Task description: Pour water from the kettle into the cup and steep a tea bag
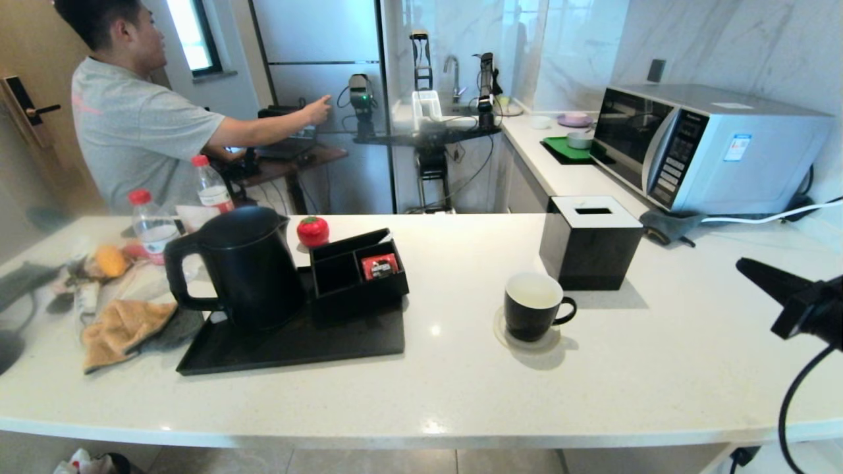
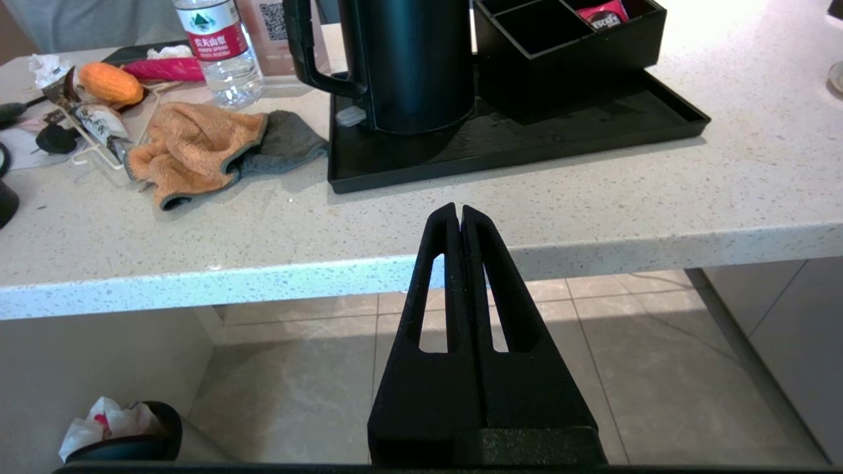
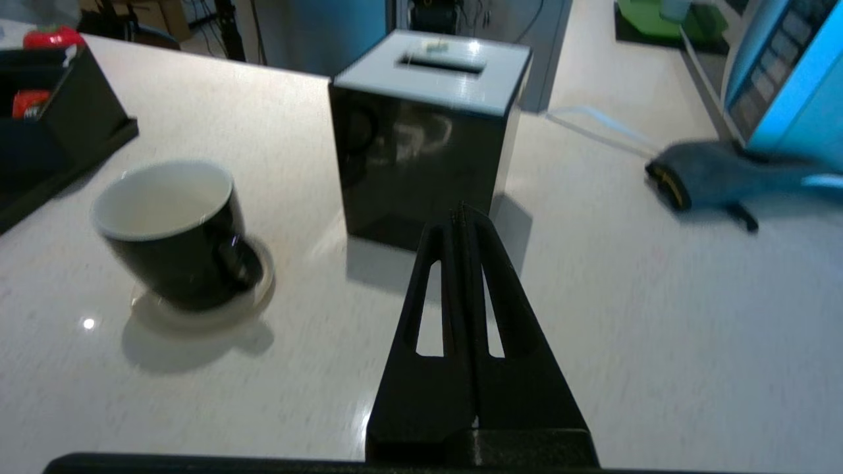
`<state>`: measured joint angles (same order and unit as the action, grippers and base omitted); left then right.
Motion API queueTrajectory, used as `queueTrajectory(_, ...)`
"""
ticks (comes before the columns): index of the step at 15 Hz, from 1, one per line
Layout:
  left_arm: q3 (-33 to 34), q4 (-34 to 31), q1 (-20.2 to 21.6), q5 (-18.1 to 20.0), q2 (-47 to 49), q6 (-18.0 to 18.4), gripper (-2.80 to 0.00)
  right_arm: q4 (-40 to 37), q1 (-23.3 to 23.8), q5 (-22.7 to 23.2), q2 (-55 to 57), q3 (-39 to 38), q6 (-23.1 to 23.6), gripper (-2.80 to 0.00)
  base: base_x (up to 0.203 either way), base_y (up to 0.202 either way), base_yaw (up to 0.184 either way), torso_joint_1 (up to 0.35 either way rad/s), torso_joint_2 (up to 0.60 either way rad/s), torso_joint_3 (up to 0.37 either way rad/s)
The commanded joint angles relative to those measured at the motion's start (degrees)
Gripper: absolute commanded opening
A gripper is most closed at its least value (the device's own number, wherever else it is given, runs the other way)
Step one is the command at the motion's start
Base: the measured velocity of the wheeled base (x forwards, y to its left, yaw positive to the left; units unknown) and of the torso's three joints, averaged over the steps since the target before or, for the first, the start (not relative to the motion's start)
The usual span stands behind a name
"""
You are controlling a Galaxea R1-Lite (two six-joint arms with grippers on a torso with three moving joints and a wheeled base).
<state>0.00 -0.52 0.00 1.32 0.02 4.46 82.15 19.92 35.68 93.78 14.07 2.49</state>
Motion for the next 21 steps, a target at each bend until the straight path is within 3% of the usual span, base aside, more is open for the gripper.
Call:
queueTrajectory(1,0.00,0.00,0.00,0.00,-0.02,0.02,-2.80,4.78,1.30,0.21,-1.13,-8.66,0.04,-2.80,0.000,0.000,0.000,0.000,0.00,0.000)
queueTrajectory(5,0.00,0.00,0.00,0.00,-0.02,0.02,-2.80,3.55,2.93,0.19,-11.57,-13.88,-0.68,-2.80,0.000,0.000,0.000,0.000,0.00,0.000)
queueTrajectory(9,0.00,0.00,0.00,0.00,-0.02,0.02,-2.80,-8.86,3.16,0.12,-26.63,-14.04,-0.81,-2.80,0.000,0.000,0.000,0.000,0.00,0.000)
queueTrajectory(12,0.00,0.00,0.00,0.00,-0.02,0.02,-2.80,-26.66,3.18,-0.22,-43.74,-13.50,-0.72,-2.80,0.000,0.000,0.000,0.000,0.00,0.000)
queueTrajectory(15,0.00,0.00,0.00,0.00,-0.02,0.02,-2.80,-56.02,2.56,-2.16,-59.99,-7.77,0.44,-2.80,0.000,0.000,0.000,0.000,0.00,0.000)
queueTrajectory(17,0.00,0.00,0.00,0.00,-0.02,0.02,-2.80,-66.88,-5.00,-11.22,-63.62,-5.11,2.46,-2.80,0.000,0.000,0.000,0.000,0.00,0.000)
queueTrajectory(19,0.00,0.00,0.00,0.00,-0.02,0.02,-2.80,-67.18,-16.07,-25.65,-65.75,-6.05,4.11,-2.80,0.000,0.000,0.000,0.000,0.00,0.000)
queueTrajectory(21,0.00,0.00,0.00,0.00,-0.02,0.02,-2.80,-69.48,-19.27,-30.06,-72.12,-7.95,4.94,-2.80,0.000,0.000,0.000,0.000,0.00,0.000)
